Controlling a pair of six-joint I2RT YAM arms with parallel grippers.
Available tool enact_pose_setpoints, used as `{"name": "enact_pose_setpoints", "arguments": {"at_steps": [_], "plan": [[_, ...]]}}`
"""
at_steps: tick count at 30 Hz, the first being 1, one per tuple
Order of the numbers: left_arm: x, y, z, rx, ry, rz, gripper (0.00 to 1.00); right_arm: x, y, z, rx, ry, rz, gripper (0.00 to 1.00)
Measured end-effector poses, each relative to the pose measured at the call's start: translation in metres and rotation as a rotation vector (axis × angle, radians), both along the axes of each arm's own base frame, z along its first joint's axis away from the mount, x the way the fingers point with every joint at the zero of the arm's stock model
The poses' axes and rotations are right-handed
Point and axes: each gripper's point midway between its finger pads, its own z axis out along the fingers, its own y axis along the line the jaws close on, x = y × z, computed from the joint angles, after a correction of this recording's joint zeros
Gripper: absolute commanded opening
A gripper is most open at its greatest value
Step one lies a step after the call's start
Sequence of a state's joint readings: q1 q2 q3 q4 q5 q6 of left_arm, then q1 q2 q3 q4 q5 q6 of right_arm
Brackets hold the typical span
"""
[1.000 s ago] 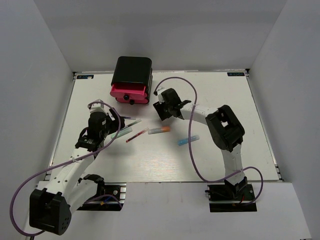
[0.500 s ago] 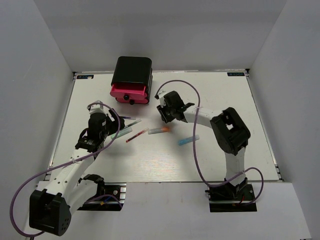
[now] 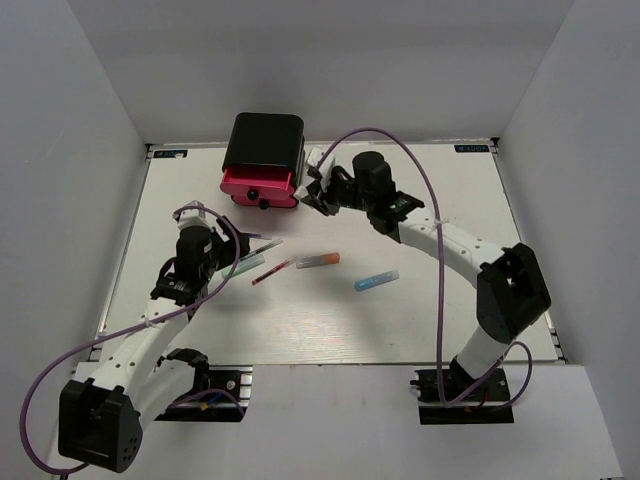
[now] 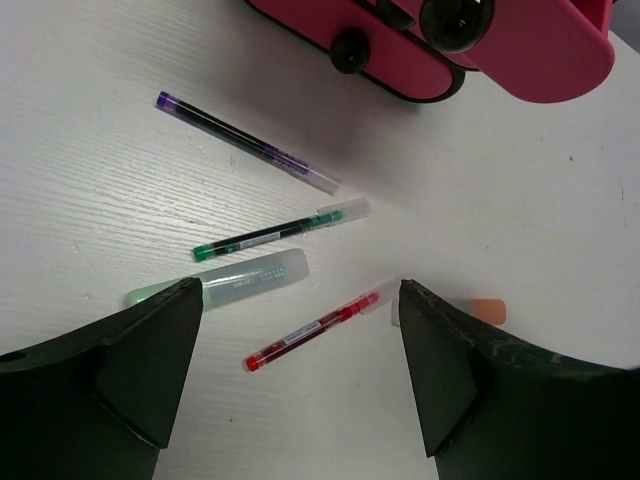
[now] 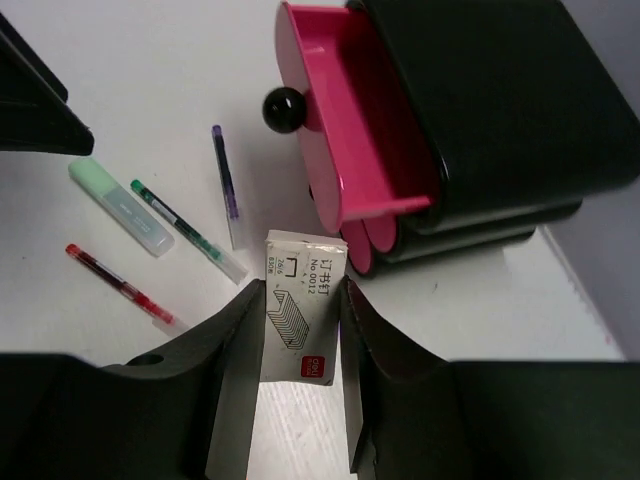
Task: Sort the stationery into containers
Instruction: Place the stationery in the drawer.
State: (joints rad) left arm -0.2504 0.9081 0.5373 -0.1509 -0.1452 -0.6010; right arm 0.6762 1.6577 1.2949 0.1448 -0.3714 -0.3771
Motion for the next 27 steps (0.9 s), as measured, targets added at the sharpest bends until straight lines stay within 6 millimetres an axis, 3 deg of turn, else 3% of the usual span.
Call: {"name": "enact_pose_setpoints", "arguments": {"at_steps": [3,9,16,19,23,26,27], "plan": [[-0.001,0.000,-0.001,-0.002,0.003,-0.002,0.89,0.004,0.015,0.000,0.008,-0.041,0.065,0.22],[-0.001,-0.001,-0.001,-0.010,0.002,-0.002,0.89,0.035,0.054,0.007,0.062,-0.116,0.123,0.22],[-0.001,-0.002,0.004,-0.025,-0.018,0.002,0.89,0.051,0.078,0.040,0.149,-0.218,0.158,0.24],[0.000,-0.002,0.004,-0.028,-0.023,0.002,0.89,0.057,0.087,0.045,0.181,-0.251,0.177,0.28],[0.001,-0.003,0.002,-0.028,-0.017,0.002,0.89,0.066,0.101,0.027,0.183,-0.239,0.192,0.34],[0.003,-0.004,0.001,-0.030,-0.016,-0.003,0.89,0.073,0.107,0.003,0.166,-0.208,0.193,0.45],[0.003,-0.004,0.000,-0.030,-0.015,-0.004,0.89,0.074,0.109,-0.003,0.161,-0.199,0.192,0.53]]}}
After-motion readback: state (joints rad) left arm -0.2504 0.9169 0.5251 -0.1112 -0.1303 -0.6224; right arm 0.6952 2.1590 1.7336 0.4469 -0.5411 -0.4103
